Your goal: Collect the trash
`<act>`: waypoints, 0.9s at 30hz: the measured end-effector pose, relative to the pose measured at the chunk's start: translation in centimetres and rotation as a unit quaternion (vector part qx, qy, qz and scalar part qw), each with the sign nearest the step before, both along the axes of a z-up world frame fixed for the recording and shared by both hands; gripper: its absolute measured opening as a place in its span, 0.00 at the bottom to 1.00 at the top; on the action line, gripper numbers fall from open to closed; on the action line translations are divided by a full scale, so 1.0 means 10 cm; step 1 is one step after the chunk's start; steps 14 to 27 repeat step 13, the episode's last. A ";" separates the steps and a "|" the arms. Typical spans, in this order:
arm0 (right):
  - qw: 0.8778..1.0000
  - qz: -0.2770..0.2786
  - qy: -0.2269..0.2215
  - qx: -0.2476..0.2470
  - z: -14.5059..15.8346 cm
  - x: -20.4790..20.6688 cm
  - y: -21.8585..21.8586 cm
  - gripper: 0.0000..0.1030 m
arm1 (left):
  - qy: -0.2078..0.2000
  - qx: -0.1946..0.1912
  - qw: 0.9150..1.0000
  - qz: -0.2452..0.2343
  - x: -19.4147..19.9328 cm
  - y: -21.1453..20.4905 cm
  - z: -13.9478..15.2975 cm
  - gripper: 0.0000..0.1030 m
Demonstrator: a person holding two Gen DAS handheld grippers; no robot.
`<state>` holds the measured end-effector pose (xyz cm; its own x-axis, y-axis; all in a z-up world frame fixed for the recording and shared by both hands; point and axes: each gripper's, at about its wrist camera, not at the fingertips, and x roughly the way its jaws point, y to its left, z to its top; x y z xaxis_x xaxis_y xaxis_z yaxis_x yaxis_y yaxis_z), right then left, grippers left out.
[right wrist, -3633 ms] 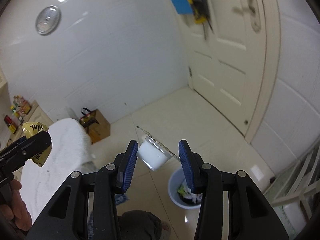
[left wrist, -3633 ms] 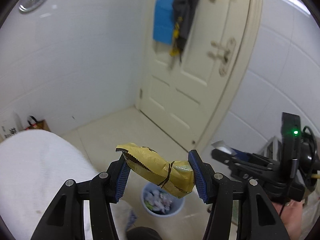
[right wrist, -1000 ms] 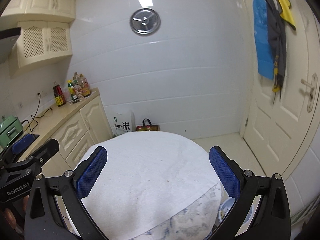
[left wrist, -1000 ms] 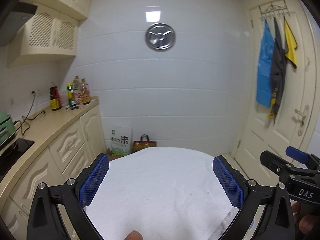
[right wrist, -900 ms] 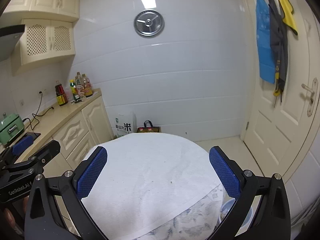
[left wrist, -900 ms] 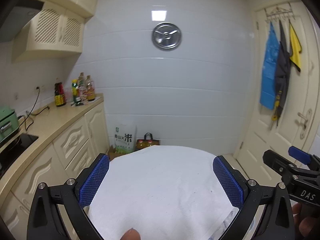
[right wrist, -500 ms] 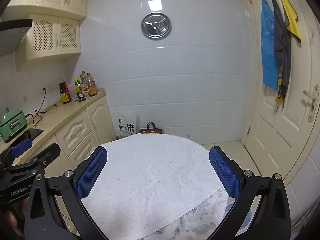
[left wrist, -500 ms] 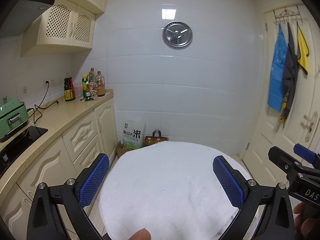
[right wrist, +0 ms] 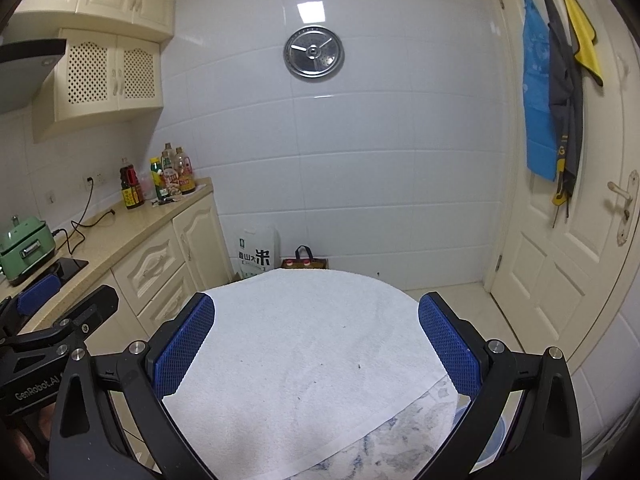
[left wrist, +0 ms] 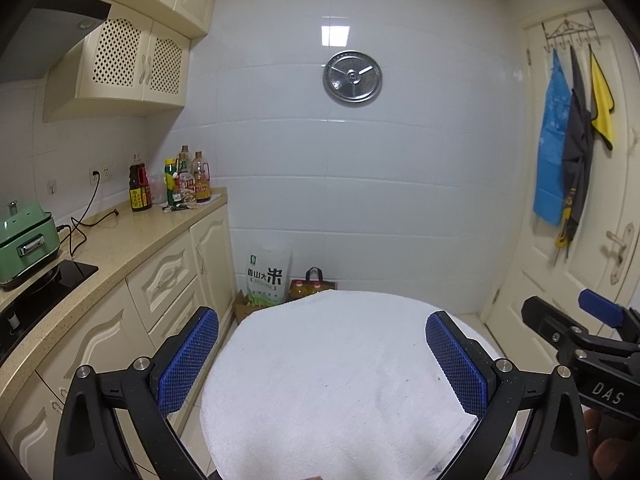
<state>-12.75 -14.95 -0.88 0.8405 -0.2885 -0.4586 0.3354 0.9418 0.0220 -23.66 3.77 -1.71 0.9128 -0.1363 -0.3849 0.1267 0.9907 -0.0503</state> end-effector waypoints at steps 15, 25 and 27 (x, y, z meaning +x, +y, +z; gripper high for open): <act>1.000 -0.002 0.002 0.002 -0.02 0.03 0.00 1.00 | -0.020 -0.015 1.000 0.005 -0.27 -0.15 -0.11 1.00; 1.000 -0.002 0.002 0.002 -0.02 0.03 0.00 1.00 | -0.020 -0.015 1.000 0.005 -0.27 -0.15 -0.11 1.00; 1.000 -0.002 0.002 0.002 -0.02 0.03 0.00 1.00 | -0.020 -0.015 1.000 0.005 -0.27 -0.15 -0.11 1.00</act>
